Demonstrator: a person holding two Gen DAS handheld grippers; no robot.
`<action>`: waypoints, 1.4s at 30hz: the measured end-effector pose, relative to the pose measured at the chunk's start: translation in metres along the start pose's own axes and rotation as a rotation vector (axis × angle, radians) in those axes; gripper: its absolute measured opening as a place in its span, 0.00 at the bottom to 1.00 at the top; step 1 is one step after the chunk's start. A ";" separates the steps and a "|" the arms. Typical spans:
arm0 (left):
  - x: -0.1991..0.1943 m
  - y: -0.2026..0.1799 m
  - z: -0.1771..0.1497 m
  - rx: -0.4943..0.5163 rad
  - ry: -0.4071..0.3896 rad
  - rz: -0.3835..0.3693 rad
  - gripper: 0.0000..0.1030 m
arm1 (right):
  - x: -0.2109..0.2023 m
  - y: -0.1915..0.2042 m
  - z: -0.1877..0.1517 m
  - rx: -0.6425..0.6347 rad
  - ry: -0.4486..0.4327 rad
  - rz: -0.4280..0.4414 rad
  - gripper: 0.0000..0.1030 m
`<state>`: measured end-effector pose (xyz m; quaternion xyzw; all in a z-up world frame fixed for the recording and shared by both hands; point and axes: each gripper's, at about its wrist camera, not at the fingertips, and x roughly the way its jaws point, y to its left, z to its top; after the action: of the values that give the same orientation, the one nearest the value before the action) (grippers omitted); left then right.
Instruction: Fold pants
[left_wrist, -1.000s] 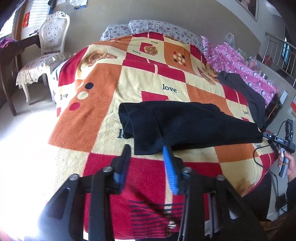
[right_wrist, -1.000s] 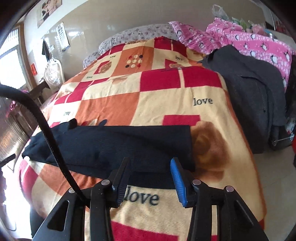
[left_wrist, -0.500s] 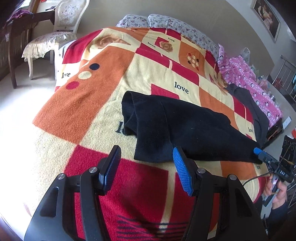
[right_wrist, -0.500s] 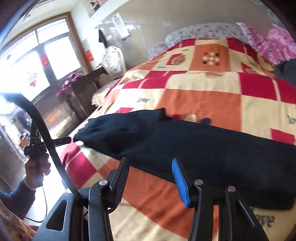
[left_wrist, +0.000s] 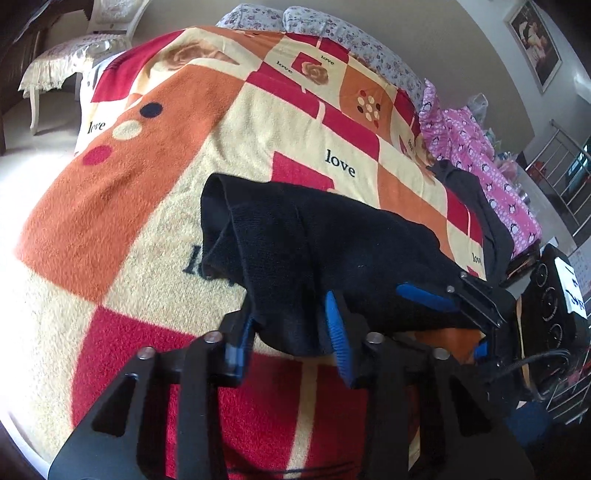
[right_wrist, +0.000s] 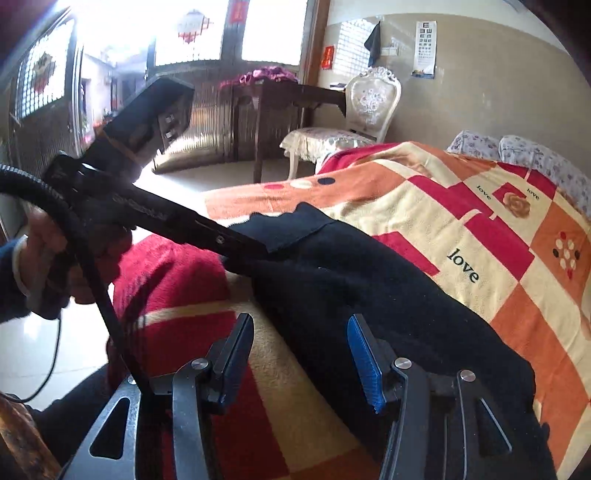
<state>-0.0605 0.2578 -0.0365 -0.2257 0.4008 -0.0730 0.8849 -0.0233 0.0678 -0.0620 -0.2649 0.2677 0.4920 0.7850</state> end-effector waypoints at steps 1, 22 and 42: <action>-0.002 -0.003 0.005 0.022 -0.010 0.013 0.14 | 0.002 -0.006 0.001 0.021 0.005 -0.001 0.23; -0.012 0.034 0.016 0.014 -0.043 0.267 0.14 | -0.002 -0.034 -0.007 0.423 0.046 0.225 0.26; 0.042 -0.123 0.002 0.213 0.046 0.003 0.24 | -0.239 -0.127 -0.243 1.061 -0.067 -0.377 0.46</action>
<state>-0.0249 0.1362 -0.0070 -0.1283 0.4114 -0.1190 0.8945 -0.0350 -0.2950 -0.0541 0.1386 0.4014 0.1492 0.8930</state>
